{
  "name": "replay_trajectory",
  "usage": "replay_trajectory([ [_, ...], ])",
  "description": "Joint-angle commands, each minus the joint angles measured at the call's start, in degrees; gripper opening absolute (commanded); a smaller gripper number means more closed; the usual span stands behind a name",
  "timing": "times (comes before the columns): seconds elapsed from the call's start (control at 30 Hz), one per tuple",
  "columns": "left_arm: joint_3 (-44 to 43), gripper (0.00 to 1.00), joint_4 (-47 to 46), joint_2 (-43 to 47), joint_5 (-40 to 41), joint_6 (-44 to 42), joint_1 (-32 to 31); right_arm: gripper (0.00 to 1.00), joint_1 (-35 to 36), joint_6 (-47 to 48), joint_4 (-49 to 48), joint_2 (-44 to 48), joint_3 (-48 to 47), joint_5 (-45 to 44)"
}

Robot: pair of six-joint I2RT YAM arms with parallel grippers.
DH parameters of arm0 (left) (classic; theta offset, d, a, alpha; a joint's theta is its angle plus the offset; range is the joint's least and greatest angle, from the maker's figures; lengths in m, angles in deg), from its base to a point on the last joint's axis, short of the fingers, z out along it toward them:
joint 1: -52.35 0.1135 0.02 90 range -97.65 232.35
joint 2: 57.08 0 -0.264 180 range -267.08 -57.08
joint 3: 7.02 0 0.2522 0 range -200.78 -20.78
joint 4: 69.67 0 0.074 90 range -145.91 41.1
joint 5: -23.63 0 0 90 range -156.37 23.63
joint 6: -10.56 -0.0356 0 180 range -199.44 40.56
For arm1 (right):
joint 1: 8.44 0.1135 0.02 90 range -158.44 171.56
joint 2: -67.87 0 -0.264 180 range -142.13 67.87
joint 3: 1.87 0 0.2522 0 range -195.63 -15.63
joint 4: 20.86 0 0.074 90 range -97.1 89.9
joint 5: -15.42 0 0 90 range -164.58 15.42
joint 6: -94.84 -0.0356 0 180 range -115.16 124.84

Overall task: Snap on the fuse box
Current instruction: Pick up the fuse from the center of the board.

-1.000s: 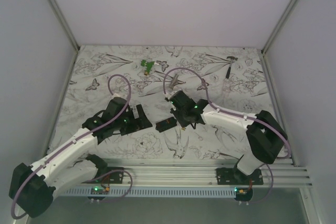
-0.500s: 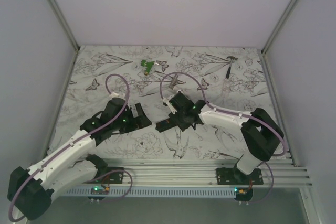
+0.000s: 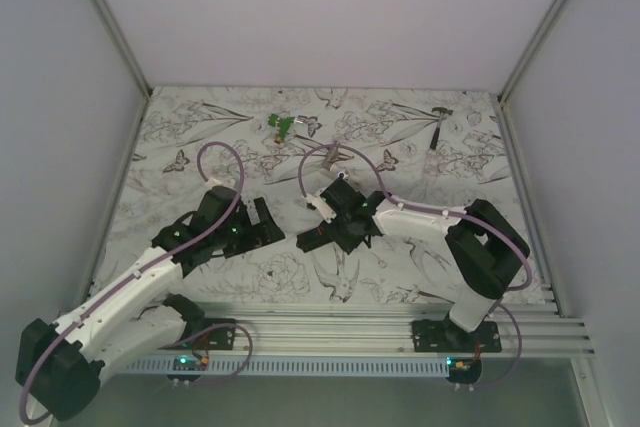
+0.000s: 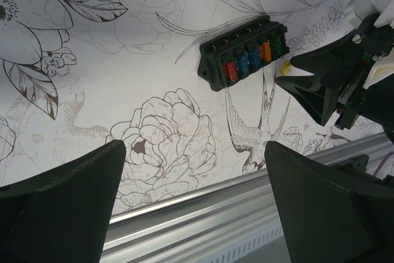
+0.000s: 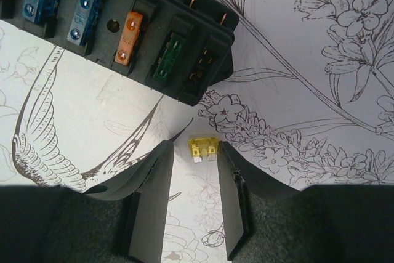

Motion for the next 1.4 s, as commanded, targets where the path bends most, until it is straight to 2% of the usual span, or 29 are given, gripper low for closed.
replay_trajectory([
  [0.0, 0.23, 1.0, 1.76, -0.24, 0.37, 0.27, 0.34, 0.41, -0.57, 1.75, -1.54, -1.13, -1.03, 0.9],
  [0.8, -0.65, 1.0, 1.69, -1.62, -0.94, 0.2, 0.34, 0.32, -1.94, 3.21, 0.28, -3.48, -1.02, 2.91],
  [1.37, -0.83, 1.0, 1.7, -2.09, -1.77, 0.36, 0.34, 0.36, -1.9, 1.8, 1.29, -1.53, -0.05, 2.2],
])
